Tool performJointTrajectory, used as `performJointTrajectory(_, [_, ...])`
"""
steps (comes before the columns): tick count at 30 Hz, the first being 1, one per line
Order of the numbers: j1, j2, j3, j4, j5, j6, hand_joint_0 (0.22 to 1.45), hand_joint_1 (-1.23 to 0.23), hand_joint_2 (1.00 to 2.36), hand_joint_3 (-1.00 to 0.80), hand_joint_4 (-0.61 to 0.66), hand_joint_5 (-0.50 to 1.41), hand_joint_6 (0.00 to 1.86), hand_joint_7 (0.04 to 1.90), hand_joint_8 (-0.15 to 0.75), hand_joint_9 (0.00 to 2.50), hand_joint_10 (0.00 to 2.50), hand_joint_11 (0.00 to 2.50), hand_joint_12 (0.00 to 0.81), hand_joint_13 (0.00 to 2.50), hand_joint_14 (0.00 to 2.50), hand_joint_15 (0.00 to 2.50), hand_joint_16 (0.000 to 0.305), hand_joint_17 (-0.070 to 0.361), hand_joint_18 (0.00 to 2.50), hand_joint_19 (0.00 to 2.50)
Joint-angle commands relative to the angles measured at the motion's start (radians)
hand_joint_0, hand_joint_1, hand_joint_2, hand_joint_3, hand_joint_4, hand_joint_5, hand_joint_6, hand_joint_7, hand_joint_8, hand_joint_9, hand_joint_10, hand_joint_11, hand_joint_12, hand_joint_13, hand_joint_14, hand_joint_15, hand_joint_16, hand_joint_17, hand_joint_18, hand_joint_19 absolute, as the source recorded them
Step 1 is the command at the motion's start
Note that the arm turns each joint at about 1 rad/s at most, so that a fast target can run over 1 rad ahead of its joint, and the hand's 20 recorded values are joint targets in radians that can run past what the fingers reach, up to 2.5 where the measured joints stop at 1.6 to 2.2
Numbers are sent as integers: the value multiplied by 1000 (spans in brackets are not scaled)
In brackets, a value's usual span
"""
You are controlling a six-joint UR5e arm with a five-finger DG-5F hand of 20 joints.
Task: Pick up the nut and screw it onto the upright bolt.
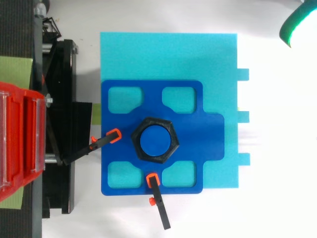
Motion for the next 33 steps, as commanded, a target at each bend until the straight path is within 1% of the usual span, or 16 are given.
performJointTrajectory(1, [-1,0,0,0,0,0,496,-278,1000,-500,51,-228,501,649,165,108,0,0,320,89,0,0,40,90,0,0])
performJointTrajectory(2, [-1,0,0,-1,0,0,496,-280,1000,-500,49,-227,501,613,167,121,0,0,321,91,0,0,40,90,0,0])
performJointTrajectory(5, [1,0,-1,-1,0,0,496,-286,1000,-500,51,-227,501,645,166,121,0,0,321,96,0,0,40,90,0,0])
performJointTrajectory(9, [1,0,0,0,0,0,496,-287,1000,-500,48,-227,501,616,169,127,0,0,321,99,0,0,40,91,0,0])
performJointTrajectory(13, [-1,0,0,-1,0,0,495,-288,1000,-500,53,-230,502,665,168,118,0,0,321,97,0,0,40,90,0,0])
performJointTrajectory(14, [-1,0,0,-1,0,0,495,-289,1000,-500,48,-228,501,613,170,130,0,0,321,103,0,0,41,91,0,0])
performJointTrajectory(16, [1,0,0,0,0,0,495,-290,1000,-500,50,-226,501,603,171,138,0,0,320,111,0,0,40,91,0,0])
performJointTrajectory(18, [1,0,-1,-1,0,0,495,-291,1000,-500,55,-228,501,664,167,127,0,0,319,105,0,0,40,90,0,0])
performJointTrajectory(22, [-1,0,0,0,0,0,495,-293,1000,-500,51,-226,501,597,171,152,0,0,320,113,0,0,40,90,0,0])
performJointTrajectory(24, [-1,0,0,0,0,0,495,-293,1000,-500,56,-226,501,613,171,152,0,0,319,117,0,0,40,90,0,0])
performJointTrajectory(25, [1,0,0,-1,0,0,495,-293,1000,-500,55,-227,501,658,169,135,0,0,319,115,0,0,40,89,0,0])
performJointTrajectory(28, [-1,0,0,0,0,0,495,-294,1000,-500,49,-225,501,597,172,147,0,0,319,117,0,0,40,90,0,0])
performJointTrajectory(32, [1,0,0,-1,0,0,496,-295,1000,-500,54,-227,501,660,169,134,0,0,318,116,0,0,40,89,0,0])
performJointTrajectory(33, [1,0,0,-1,0,0,495,-295,1000,-500,50,-226,501,611,170,134,0,0,318,118,0,0,40,90,0,0])
